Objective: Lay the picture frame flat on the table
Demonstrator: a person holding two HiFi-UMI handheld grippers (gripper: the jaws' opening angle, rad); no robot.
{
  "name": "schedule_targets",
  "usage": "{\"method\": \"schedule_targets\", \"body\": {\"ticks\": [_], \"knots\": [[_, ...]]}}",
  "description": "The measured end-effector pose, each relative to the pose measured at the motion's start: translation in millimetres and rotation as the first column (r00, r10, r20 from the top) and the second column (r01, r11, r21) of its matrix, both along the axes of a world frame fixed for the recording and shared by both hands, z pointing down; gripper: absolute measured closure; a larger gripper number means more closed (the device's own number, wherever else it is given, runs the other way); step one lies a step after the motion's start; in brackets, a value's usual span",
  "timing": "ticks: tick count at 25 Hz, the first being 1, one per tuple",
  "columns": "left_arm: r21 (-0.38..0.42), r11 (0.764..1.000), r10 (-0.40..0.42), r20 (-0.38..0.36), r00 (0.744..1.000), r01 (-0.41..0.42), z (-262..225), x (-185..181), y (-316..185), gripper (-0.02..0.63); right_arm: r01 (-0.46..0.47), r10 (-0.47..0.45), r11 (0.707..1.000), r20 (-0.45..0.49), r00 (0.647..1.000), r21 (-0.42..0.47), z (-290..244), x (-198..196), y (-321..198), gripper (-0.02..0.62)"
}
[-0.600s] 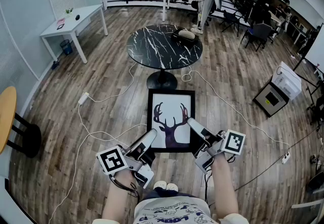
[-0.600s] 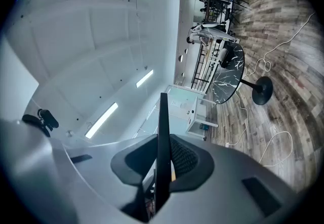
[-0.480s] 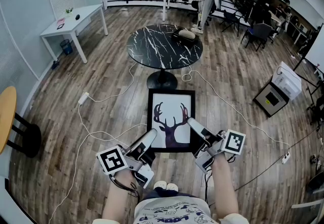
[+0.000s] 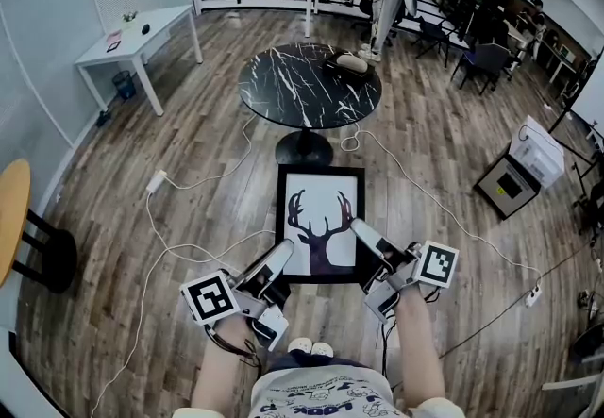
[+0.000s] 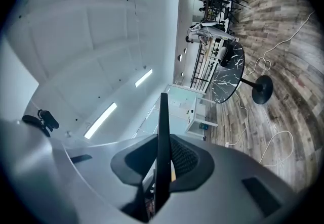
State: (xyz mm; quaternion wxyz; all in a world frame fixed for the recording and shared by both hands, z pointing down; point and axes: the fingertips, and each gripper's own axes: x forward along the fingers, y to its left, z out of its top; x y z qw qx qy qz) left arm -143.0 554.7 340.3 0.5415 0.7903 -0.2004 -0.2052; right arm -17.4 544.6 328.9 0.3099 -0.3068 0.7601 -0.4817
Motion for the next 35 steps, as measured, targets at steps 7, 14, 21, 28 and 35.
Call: {"method": "schedule_targets", "body": {"ticks": [7, 14, 21, 28, 35], "knots": [[0.002, 1.000, -0.010, 0.017, 1.000, 0.010, 4.8, -2.4, -4.2, 0.529, 0.011, -0.011, 1.000, -0.007, 1.000, -0.005, 5.7, -1.9, -4.0, 0.511], [-0.014, 1.000, 0.006, 0.018, 1.000, -0.005, 5.2, -23.2, -43.0, 0.529, -0.003, 0.003, 1.000, -0.009, 1.000, -0.031, 7.0, -23.0, -39.5, 0.511], [-0.037, 0.999, 0.010, 0.020, 1.000, -0.009, 18.6, -10.4, -77.8, 0.529, -0.006, 0.005, 0.999, -0.017, 1.000, -0.046, 17.8, -9.8, -74.7, 0.511], [-0.036, 0.999, -0.006, 0.018, 1.000, 0.007, 23.4, 20.7, -138.0, 0.529, 0.011, -0.012, 0.999, -0.010, 1.000, -0.032, 21.8, 20.4, -137.9, 0.511], [-0.034, 0.999, -0.033, 0.017, 0.999, 0.033, 18.5, 67.9, -225.9, 0.529, 0.039, -0.040, 0.999, -0.012, 0.999, -0.018, 15.1, 67.0, -230.4, 0.511]]}}
